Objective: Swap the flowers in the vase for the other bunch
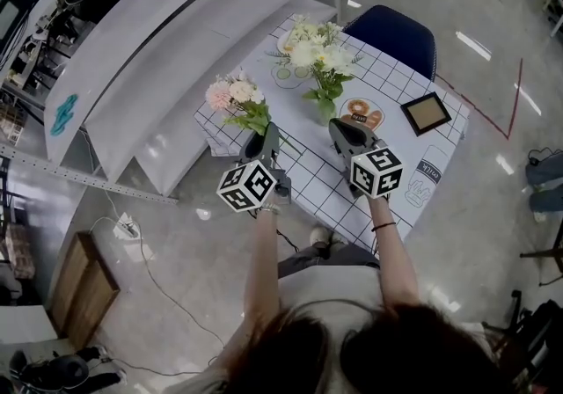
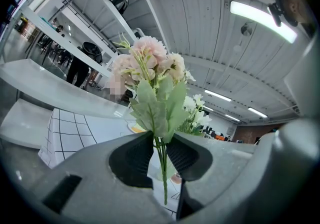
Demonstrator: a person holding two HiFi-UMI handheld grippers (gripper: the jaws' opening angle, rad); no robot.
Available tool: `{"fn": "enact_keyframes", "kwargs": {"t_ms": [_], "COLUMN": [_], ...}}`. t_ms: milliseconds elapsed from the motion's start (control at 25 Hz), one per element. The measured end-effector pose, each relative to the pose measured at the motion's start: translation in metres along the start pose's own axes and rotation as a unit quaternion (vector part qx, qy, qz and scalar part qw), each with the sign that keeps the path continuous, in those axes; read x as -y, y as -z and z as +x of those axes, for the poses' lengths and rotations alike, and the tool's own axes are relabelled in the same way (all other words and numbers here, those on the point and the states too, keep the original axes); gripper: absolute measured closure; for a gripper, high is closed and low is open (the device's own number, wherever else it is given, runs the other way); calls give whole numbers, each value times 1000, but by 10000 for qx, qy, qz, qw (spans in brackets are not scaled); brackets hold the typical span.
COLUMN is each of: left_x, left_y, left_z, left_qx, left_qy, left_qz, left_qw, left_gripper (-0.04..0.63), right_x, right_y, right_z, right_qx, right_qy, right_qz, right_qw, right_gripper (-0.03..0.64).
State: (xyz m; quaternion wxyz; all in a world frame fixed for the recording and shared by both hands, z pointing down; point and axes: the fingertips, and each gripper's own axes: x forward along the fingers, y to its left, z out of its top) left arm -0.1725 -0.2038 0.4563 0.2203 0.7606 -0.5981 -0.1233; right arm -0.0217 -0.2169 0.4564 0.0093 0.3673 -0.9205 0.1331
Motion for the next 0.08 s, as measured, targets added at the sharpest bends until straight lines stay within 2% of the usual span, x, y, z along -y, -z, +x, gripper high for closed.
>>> {"fn": "enact_keyframes", "kwargs": {"t_ms": [80], "left_x": [1], "left_y": [0], "left_z": [-1], "left_qx": [24], "left_qy": [-6], "left_qz": [-14], "left_qw": [10000], "left_gripper": [518], "right_x": [0], "right_y": [0], "right_z": [-2], "right_qx": [11], "right_qy": [-8], "right_qz": [1], "right_qw": [10000], "right_gripper": [609]}}
